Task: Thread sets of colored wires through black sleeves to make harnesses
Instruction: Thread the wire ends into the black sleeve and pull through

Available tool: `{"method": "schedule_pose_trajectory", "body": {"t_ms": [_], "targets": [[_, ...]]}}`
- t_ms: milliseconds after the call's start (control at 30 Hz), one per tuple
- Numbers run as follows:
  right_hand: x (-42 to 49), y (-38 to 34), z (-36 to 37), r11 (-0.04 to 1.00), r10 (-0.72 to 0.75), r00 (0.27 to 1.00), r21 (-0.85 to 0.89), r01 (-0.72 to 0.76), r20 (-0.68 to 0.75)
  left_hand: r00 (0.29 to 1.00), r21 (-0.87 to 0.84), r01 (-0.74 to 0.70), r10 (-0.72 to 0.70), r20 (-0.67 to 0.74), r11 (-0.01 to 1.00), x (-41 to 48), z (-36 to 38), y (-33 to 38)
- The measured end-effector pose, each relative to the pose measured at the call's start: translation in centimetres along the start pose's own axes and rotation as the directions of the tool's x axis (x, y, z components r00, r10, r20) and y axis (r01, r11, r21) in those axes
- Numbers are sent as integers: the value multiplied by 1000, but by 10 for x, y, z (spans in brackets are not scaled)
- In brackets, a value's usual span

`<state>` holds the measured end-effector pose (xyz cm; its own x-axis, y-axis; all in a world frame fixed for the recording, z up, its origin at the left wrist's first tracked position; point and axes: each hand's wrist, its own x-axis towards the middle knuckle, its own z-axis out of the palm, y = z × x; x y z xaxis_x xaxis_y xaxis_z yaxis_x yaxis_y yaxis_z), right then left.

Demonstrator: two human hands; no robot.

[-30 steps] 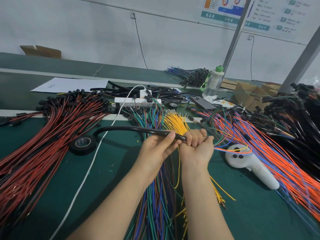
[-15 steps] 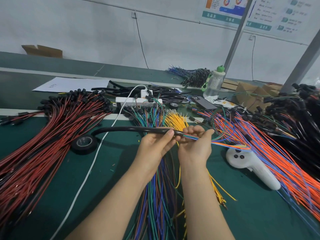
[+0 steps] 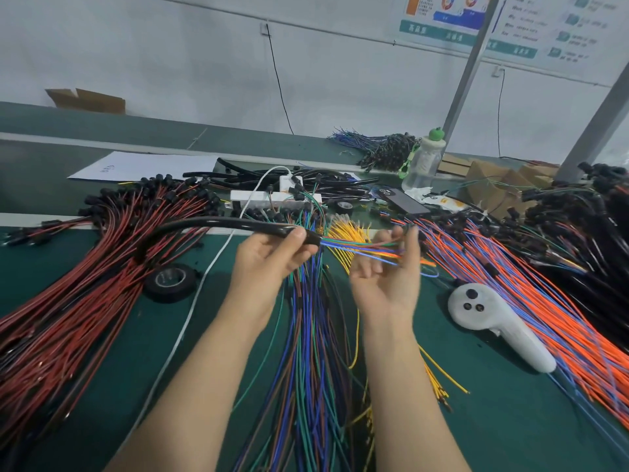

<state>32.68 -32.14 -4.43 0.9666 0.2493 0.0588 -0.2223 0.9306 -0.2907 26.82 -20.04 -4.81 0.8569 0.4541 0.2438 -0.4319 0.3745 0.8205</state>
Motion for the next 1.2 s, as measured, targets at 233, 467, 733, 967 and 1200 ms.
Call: {"method": "schedule_pose_trajectory", "body": {"t_ms": [233,467,733,967,1200], "targets": [[1,9,2,986,-75,987,-159,53,-139,997,63,-45,40,70,997,-3,4,3],[-4,27,5,979,-19,991,-205,-8,-131,991,193,-71,48,122,979,-8,12,-11],[0,0,-3,986,72,995,158,-61,-65,996,-211,-24,41,76,977,4,-4,12],[-8,33,0,896,-17,1000,-445,5,-23,970,149,-91,54,235,985,-11,21,-9],[-3,13,-1,997,6,994,73,2,-114,996,-61,3,3,93,998,-5,12,-2]]}}
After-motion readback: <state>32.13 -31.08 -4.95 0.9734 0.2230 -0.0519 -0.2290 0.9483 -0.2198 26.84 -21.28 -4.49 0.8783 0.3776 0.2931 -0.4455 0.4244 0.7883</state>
